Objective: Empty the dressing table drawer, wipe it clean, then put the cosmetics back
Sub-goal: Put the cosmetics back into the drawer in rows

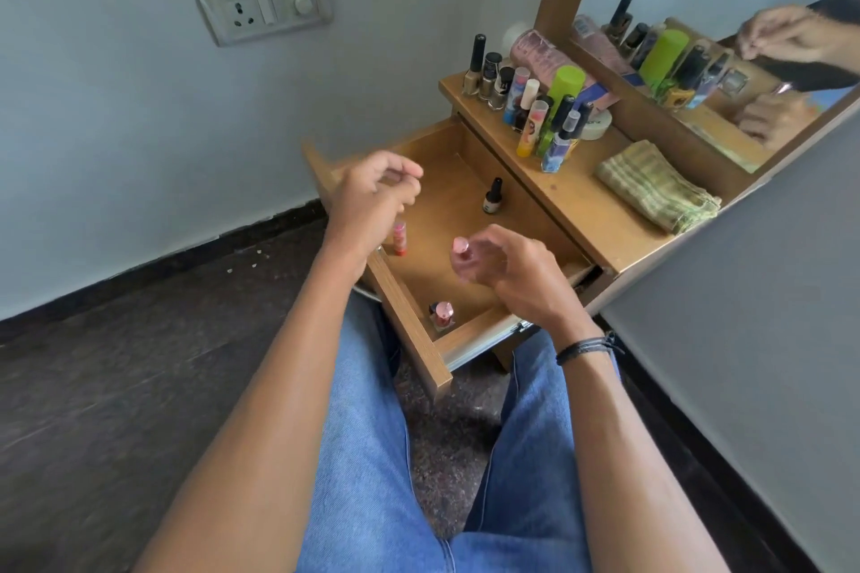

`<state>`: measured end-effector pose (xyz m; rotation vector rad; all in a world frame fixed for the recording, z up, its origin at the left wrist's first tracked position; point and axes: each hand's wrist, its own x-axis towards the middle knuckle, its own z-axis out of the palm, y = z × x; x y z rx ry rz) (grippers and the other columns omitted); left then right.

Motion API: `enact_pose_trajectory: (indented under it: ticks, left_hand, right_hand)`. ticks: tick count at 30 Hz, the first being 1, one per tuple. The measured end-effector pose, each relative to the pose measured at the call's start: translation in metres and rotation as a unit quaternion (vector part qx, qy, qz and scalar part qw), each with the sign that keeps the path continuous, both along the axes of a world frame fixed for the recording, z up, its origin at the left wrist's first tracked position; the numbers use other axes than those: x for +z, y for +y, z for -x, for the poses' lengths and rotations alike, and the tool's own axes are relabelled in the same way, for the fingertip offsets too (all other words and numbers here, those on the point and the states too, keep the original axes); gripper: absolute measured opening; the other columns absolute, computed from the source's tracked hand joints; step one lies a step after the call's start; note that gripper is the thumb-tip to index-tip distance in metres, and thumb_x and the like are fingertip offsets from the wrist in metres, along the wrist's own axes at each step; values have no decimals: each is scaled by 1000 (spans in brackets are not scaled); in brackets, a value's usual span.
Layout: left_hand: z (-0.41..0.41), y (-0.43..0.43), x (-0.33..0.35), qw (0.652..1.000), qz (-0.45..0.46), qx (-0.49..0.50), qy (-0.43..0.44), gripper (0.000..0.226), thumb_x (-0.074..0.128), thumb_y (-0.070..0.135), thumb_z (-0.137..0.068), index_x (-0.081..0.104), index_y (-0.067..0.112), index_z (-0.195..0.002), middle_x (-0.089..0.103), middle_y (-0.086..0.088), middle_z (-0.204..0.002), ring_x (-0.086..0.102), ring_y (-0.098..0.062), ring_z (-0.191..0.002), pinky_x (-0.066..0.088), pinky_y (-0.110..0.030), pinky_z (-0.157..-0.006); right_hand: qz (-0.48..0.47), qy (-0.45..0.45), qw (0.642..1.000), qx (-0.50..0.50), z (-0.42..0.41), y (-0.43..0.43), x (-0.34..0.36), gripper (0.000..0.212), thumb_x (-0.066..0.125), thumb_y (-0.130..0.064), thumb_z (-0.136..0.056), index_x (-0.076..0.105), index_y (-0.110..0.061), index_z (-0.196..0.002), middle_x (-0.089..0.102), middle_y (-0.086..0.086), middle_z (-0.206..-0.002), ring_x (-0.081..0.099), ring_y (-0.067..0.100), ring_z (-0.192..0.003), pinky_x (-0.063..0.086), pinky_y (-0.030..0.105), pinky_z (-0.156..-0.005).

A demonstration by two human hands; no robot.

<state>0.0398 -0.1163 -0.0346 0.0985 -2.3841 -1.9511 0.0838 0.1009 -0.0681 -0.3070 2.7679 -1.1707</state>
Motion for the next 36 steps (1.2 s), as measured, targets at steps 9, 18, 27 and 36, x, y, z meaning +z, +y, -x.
enact_pose_trajectory:
  ticks: [9, 18, 27, 36]
  left_hand:
    - [-68, 15, -14, 928, 353, -118, -14, 38, 47, -6, -92, 74, 19, -102, 66, 3, -120, 51, -16, -125, 39, -27, -93]
    - [-79, 25, -16, 832, 511, -214, -3, 48, 51, 1, -91, 67, 25, -129, 64, 4, -135, 31, -16, -139, 20, -36, -110]
    - [-85, 33, -8, 811, 539, -223, -48, 43, 41, 3, -97, 67, 20, -127, 61, -12, -134, 13, -15, -144, 14, -33, -108]
    - [-85, 35, -1, 794, 561, -229, -56, 41, 41, 7, -101, 65, 24, -129, 62, -7, -131, 29, -19, -135, 15, -32, -104]
  right_hand:
    - [-108, -43, 993, 23, 0, 5, -14, 26, 80, -22, -81, 67, -31, -101, 72, -9, -98, 67, 18, -92, 55, 38, -82]
    - [-137, -61, 987, 52, 2, 6, -7, 28, 77, -25, -85, 69, -27, -112, 67, -15, -100, 64, 14, -93, 45, 32, -82]
    - [-150, -93, 979, 97, -2, 9, -10, 46, 49, -2, -87, 75, -29, -112, 75, 0, -109, 65, 29, -99, 52, 43, -91]
    - [-182, -53, 975, 116, -2, 6, -20, 44, 46, -6, -86, 76, -33, -103, 76, -8, -103, 66, 26, -99, 48, 41, -96]
